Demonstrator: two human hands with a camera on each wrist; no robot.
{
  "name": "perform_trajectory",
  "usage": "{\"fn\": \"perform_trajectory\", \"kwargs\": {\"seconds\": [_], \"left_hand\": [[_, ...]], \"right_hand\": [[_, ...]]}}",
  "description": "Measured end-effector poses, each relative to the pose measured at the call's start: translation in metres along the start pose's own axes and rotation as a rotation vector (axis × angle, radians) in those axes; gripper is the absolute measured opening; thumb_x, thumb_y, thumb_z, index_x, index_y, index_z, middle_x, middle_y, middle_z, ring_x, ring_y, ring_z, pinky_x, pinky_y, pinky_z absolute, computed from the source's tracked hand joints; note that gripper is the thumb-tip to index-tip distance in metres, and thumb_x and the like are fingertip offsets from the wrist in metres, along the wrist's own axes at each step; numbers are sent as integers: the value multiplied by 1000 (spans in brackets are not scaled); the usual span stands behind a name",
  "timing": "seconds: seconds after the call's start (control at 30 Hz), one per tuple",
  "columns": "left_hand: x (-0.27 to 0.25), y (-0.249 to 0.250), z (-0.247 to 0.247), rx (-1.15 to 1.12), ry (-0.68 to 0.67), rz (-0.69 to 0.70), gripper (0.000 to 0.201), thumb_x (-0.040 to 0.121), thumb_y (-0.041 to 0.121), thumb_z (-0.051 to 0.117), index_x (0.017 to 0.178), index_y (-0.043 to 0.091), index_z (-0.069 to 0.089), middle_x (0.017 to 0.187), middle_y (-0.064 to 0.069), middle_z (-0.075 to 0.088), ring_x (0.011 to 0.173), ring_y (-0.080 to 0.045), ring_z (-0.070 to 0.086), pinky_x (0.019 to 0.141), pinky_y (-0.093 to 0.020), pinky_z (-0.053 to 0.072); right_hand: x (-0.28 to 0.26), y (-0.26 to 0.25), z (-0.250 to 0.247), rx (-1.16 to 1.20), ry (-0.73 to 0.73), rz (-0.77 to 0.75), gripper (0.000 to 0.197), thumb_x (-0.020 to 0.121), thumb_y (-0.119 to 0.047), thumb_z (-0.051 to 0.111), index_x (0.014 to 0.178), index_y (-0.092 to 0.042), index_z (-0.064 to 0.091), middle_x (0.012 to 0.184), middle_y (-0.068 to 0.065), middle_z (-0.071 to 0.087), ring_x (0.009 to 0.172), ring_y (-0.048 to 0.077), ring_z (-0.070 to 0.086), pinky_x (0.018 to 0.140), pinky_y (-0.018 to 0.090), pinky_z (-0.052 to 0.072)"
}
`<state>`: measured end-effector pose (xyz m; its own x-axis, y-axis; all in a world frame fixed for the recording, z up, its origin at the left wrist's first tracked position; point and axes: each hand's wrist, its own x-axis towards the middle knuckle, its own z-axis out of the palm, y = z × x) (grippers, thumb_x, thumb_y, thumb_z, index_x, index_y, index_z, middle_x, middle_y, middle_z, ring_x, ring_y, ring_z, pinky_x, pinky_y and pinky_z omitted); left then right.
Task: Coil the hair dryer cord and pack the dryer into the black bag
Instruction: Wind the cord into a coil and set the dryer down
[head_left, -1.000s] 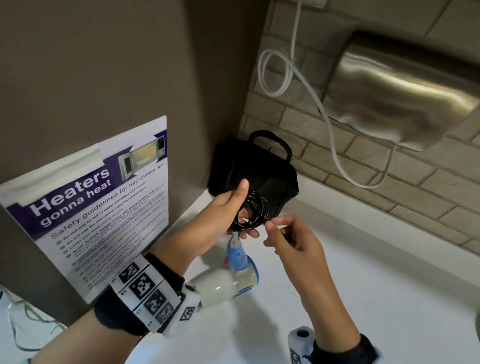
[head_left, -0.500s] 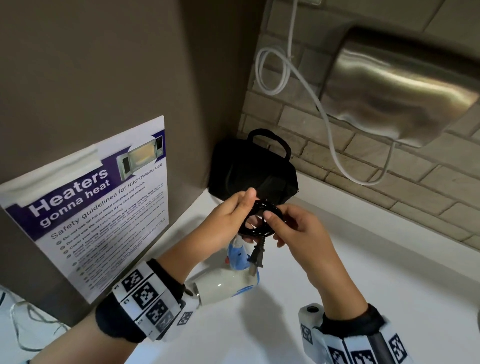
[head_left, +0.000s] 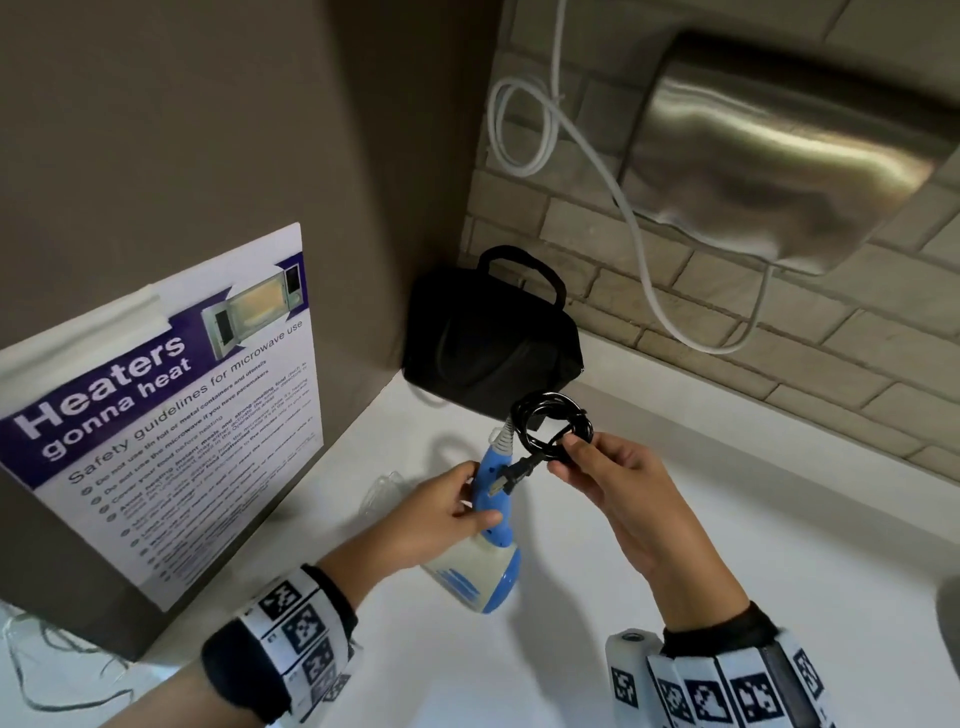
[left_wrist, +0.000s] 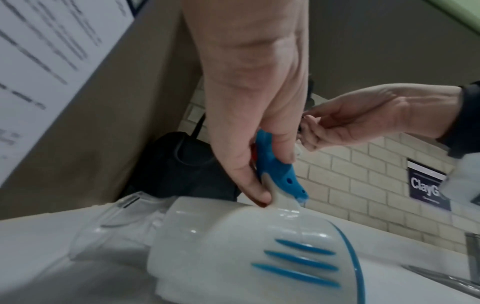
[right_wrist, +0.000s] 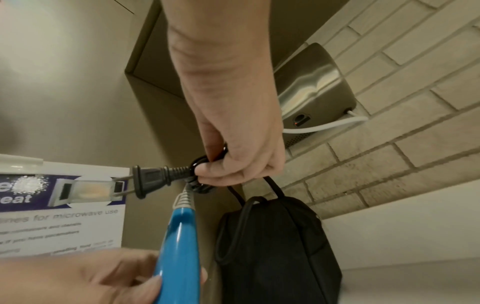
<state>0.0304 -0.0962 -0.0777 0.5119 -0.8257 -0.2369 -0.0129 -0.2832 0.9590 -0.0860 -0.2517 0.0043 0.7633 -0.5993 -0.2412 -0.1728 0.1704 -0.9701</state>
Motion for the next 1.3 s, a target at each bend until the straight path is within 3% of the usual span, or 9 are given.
{"fn": "perform_trajectory", "kwargs": {"seconds": [0.1, 0.23, 0.43, 0.53, 0.6, 0.73, 1.03, 1.2, 1.3], "left_hand": [[9, -1, 15, 81, 8, -19, 37, 74, 43, 68, 106, 27, 57, 104, -1, 72, 97, -19, 69, 90, -47, 53], [15, 1, 40, 136, -36, -96, 24, 85, 28, 67, 101, 14, 56, 97, -16, 69, 88, -33, 69, 80, -48, 57], [24, -7, 68, 212, -109, -238, 17, 90, 26, 61, 97, 12, 54, 78, -3, 61, 64, -18, 63, 69, -34, 58], [24, -11, 75, 231, -132, -304, 16, 91, 23, 60, 92, 11, 50, 74, -4, 59, 62, -19, 62, 70, -35, 57], [23, -11, 78, 259, -134, -333, 18, 92, 21, 59, 94, 9, 46, 69, 0, 56, 58, -16, 61, 58, -23, 53], [20, -10, 77, 266, -122, -368, 17, 91, 20, 61, 90, 11, 46, 67, 0, 55, 62, -19, 65, 43, -13, 46], [21, -9, 69, 163, -90, -402, 30, 88, 11, 64, 111, -8, 57, 72, -8, 63, 69, -21, 71, 49, -16, 54], [18, -14, 55, 94, -9, -386, 38, 87, 17, 66, 117, -2, 54, 107, -19, 64, 87, -32, 71, 79, -36, 59], [14, -18, 41, 50, 42, -345, 36, 85, 18, 69, 114, 2, 56, 114, -19, 61, 91, -32, 70, 85, -41, 58]], "right_hand": [[4, 8, -17, 105, 59, 41, 18, 92, -8, 56, 93, 7, 67, 81, 12, 74, 78, 16, 71, 76, 16, 56], [13, 33, -38, 141, 132, 136, 15, 92, -5, 56, 92, 6, 67, 78, 15, 73, 77, 18, 71, 87, 24, 54], [26, 76, -60, 56, 168, 290, 18, 90, -3, 57, 96, 12, 64, 84, 24, 68, 76, 20, 70, 83, 21, 54], [30, 91, -64, -21, 179, 355, 12, 89, -1, 57, 87, 10, 63, 68, 17, 68, 60, 14, 69, 63, 15, 56], [29, 97, -65, -73, 166, 390, 14, 89, -1, 57, 84, 11, 63, 62, 13, 69, 56, 11, 69, 52, 13, 52], [28, 104, -65, -118, 146, 437, 21, 90, -5, 59, 95, 15, 63, 91, 27, 71, 67, 17, 73, 55, 15, 53], [25, 89, -76, -597, 140, 434, 36, 94, -31, 53, 103, 2, 65, 98, 14, 72, 82, 20, 69, 72, 29, 58], [17, 77, -79, -842, 93, 366, 36, 94, -36, 49, 102, -5, 65, 99, 8, 70, 93, 24, 68, 89, 41, 55], [7, 71, -78, -985, 70, 237, 39, 94, -34, 45, 101, -1, 65, 99, 14, 70, 95, 30, 66, 86, 43, 52]]}}
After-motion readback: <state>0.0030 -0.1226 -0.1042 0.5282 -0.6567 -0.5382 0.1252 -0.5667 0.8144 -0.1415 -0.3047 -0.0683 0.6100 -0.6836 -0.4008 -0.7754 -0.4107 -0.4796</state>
